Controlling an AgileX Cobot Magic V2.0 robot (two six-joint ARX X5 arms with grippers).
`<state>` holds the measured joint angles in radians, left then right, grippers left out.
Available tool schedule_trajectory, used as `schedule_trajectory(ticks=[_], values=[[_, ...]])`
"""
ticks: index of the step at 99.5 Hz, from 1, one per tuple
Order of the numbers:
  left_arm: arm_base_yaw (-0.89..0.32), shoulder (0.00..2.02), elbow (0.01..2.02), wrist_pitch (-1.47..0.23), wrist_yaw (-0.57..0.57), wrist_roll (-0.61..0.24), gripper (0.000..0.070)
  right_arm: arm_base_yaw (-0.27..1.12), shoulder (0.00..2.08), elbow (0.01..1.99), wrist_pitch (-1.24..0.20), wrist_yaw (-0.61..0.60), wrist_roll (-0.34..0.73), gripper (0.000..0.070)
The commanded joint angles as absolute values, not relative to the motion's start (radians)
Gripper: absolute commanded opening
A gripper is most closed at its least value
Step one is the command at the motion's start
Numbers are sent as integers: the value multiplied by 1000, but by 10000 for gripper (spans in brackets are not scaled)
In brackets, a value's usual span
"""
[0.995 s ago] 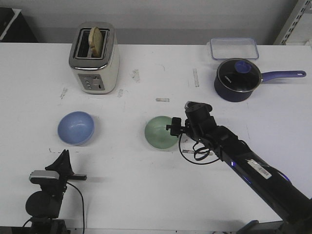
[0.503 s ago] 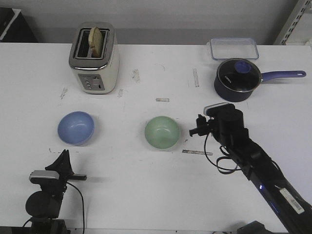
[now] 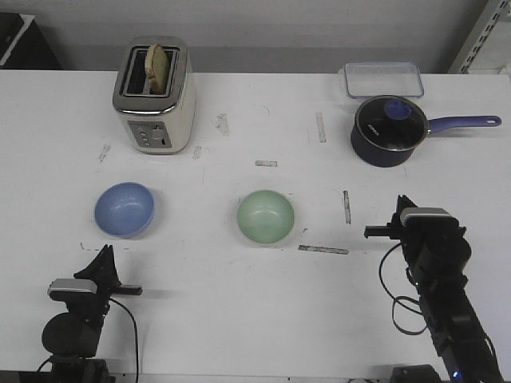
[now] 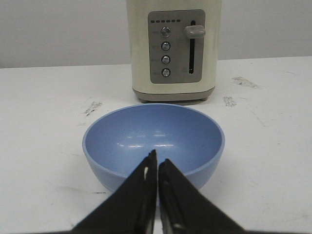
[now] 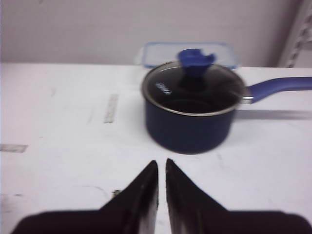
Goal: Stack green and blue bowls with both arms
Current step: 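Release the green bowl and retract the right gripper to rest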
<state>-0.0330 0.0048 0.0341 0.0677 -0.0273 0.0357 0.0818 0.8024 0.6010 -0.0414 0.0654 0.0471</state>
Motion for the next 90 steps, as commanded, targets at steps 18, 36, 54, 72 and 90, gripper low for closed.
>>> schedule_trajectory(ticks=[18,36,54,72,90], values=[[-34,3,12,83,-28,39,2,27,668,486,1,68,33,13],[-34,3,12,83,-28,39,2,23,545,400,2,68,33,13],[-34,3,12,83,-28,39,2,27,412,325,-2,68,34,13],[-34,3,12,83,-28,40,2,27,310,321,-54,58,33,13],[-34,3,12,83,-28,39,2,27,245,321,-54,24,32,13]])
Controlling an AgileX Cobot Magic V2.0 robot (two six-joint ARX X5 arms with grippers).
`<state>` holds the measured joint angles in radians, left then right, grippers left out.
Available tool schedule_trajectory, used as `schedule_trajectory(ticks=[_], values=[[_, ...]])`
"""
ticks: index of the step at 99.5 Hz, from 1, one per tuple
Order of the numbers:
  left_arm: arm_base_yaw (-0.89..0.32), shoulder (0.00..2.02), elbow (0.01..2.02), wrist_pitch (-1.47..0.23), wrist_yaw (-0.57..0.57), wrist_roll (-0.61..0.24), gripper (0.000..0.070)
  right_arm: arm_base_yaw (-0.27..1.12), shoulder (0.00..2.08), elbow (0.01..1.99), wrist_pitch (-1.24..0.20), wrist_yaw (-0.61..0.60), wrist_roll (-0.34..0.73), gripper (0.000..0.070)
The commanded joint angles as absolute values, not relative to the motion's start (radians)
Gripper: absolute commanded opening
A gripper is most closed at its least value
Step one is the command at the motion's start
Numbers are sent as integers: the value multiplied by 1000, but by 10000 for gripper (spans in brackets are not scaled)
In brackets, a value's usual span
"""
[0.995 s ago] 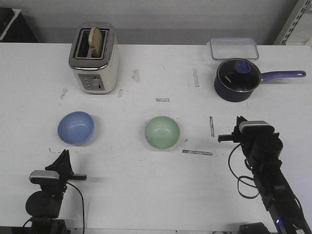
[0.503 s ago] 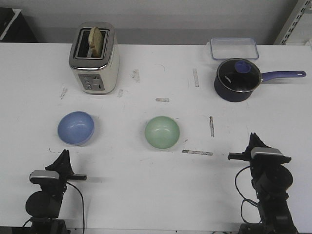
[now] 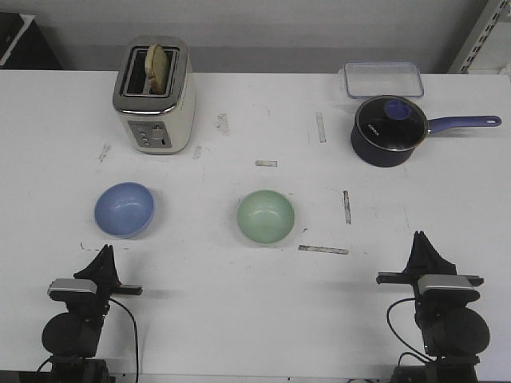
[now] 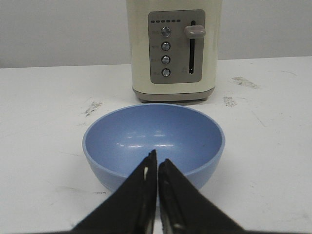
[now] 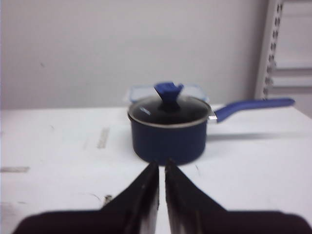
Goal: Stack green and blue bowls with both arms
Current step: 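Release the green bowl and retract the right gripper to rest, then reach the left gripper to the light blue bowl and grip its rim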
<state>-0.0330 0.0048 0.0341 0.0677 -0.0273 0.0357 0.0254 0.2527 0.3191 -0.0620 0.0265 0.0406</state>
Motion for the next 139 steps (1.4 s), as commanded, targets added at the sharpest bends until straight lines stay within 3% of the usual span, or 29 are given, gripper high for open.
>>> schedule_trajectory(ticks=[1,69,72,87,139], values=[[-34,3,12,83,-28,39,2,27,243,321,-53,24,32,13],[-33,3,12,93,-28,39,2,27,229,321,-52,26,33,13],[-33,3,24,162,-28,4,2,27,229,321,-52,26,33,13],[-33,19,94,101,-28,7,2,27,229,321,-52,26,33,13],[-33,367,422,-31,-27,7,2,27,229,321,-52,26,33,13]])
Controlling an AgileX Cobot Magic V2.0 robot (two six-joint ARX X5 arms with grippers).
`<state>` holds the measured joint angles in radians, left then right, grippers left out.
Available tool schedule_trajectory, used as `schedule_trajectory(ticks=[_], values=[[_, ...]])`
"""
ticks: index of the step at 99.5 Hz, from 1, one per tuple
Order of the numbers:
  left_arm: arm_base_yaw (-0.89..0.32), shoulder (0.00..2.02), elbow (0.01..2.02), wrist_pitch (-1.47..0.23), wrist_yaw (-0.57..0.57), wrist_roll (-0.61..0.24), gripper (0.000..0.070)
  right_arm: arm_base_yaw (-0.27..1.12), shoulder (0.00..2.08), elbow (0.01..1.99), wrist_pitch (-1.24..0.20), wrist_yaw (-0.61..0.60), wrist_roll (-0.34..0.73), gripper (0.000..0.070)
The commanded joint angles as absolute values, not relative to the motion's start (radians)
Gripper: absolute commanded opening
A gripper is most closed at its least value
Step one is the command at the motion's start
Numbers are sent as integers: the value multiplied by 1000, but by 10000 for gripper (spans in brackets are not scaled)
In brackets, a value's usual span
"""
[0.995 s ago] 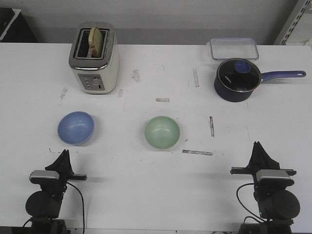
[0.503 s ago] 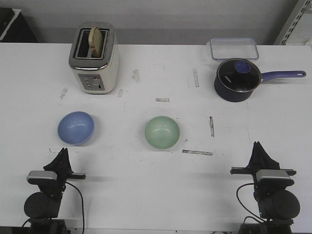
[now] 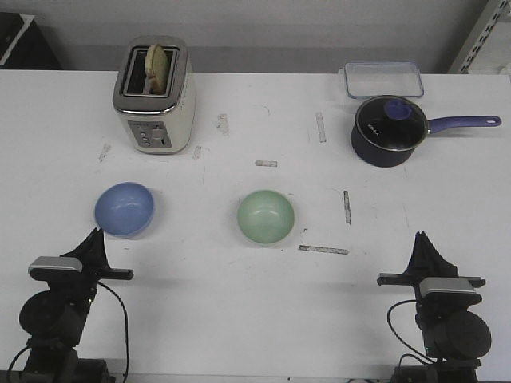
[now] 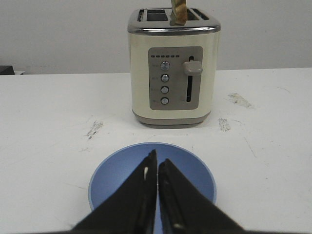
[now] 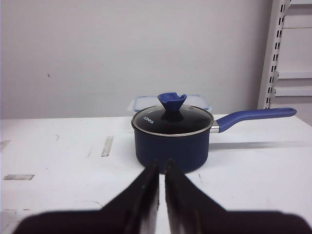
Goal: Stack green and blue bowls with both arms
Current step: 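Reach the left gripper to the light blue bowl and grip its rim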
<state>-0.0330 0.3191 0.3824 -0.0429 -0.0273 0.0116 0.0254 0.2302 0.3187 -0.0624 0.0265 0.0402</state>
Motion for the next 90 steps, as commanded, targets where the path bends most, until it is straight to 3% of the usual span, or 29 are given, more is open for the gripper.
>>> schedule_trajectory(ticks=[1,38,50,71,90], values=[[-33,377,427,-30,-27,7,2,27,229,321,-52,26,33,13],[-34,744,666,-173,-27,-1,2,27,229,321,-52,26,33,13],[-25,842,783,-250,-27,-59,2,27,229,321,-52,26,33,13],[-7,987,926,-345,-20,-253,2,27,229,321,-52,26,33,13],[78,1100,1019,-465,126,-262,2,27,229,321,-52,27,33,13]])
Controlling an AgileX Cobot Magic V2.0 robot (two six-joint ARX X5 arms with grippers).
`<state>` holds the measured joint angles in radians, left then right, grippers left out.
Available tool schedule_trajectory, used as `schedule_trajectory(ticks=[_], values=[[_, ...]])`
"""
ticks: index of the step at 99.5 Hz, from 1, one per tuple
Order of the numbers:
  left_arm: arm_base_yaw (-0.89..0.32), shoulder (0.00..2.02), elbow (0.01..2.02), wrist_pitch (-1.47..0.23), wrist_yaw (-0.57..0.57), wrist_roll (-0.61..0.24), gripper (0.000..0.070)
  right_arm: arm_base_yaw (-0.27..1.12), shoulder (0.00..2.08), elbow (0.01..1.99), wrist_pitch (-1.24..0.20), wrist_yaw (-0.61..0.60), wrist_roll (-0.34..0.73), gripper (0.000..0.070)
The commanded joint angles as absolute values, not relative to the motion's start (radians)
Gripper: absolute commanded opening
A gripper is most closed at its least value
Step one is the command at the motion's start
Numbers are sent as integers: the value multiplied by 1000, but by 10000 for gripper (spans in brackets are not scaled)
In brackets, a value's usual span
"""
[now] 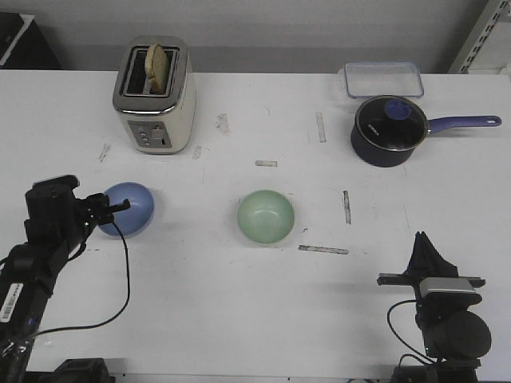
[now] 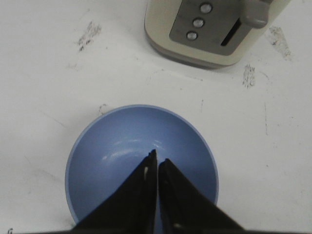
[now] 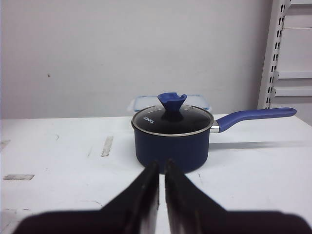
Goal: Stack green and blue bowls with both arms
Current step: 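Reach the left gripper to the light blue bowl and grip its rim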
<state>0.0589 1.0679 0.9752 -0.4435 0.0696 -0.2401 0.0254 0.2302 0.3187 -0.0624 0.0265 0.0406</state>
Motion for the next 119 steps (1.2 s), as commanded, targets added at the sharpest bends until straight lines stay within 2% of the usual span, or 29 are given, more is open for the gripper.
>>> schedule_trajectory(ticks=[1,24,29,43,51,73,85,119], values=[[83,1106,1023,-471,135,-262,2,27,229,321,-52,26,33,13],[192,1231,1123,-599,263,-248,6,27,229,321,-52,26,33,13],[211,1258,1145,-628,268,-233,26,27,229,321,-52,26,33,13],[262,1331,1203,-686,268,-188,258,27,229,321,-52,26,33,13],[288,1366,1223,-699,268,-183,334,27,229,321,-52,26,33,13],[324,1454,1234,-763,268,-138,344,27,229,321,-52,26,33,13],[325,1497,1234,-778,268,-124,423,27,229,321,-52,26,33,13],[303,1599,1234,-749,268,-123,413,27,229,321,-52,26,33,13]])
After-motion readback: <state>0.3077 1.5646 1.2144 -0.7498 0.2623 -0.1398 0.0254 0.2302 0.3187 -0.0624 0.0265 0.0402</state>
